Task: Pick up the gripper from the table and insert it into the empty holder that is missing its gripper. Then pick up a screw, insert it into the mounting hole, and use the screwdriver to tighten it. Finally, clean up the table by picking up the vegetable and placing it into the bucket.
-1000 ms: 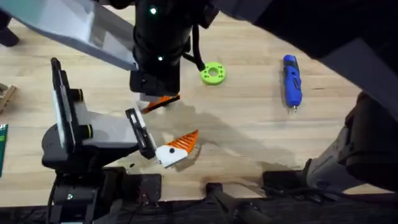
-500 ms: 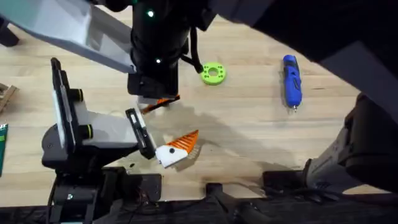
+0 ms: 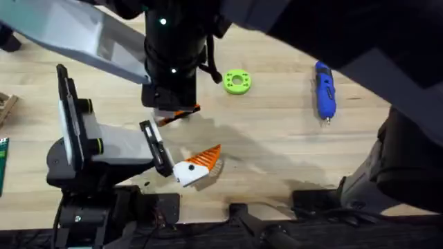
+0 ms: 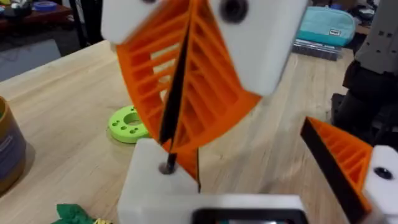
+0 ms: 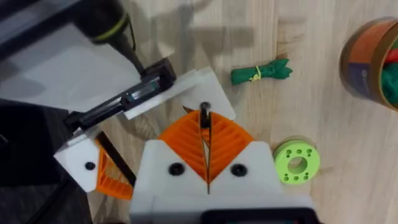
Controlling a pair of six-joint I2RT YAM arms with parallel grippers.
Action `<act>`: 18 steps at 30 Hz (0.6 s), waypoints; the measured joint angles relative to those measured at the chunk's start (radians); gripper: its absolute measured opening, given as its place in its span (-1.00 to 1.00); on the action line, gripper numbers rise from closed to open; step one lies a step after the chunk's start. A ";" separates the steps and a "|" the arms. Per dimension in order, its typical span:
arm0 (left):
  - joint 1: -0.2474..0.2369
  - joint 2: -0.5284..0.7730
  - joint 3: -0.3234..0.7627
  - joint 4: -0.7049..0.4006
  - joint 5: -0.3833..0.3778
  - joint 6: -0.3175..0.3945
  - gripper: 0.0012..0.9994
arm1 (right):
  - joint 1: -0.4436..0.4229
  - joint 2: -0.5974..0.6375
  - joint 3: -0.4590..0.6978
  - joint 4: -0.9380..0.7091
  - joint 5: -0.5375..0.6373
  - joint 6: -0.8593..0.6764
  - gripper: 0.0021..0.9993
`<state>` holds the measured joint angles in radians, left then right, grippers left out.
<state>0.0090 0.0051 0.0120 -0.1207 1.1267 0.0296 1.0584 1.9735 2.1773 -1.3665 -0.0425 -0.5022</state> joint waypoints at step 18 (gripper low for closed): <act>0.000 0.000 0.000 0.000 0.001 0.000 0.97 | 0.008 0.010 0.000 0.000 0.000 0.000 -0.99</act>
<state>0.0090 0.0051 0.0120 -0.1207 1.1279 0.0296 1.0660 1.9835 2.1773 -1.3663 -0.0422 -0.5022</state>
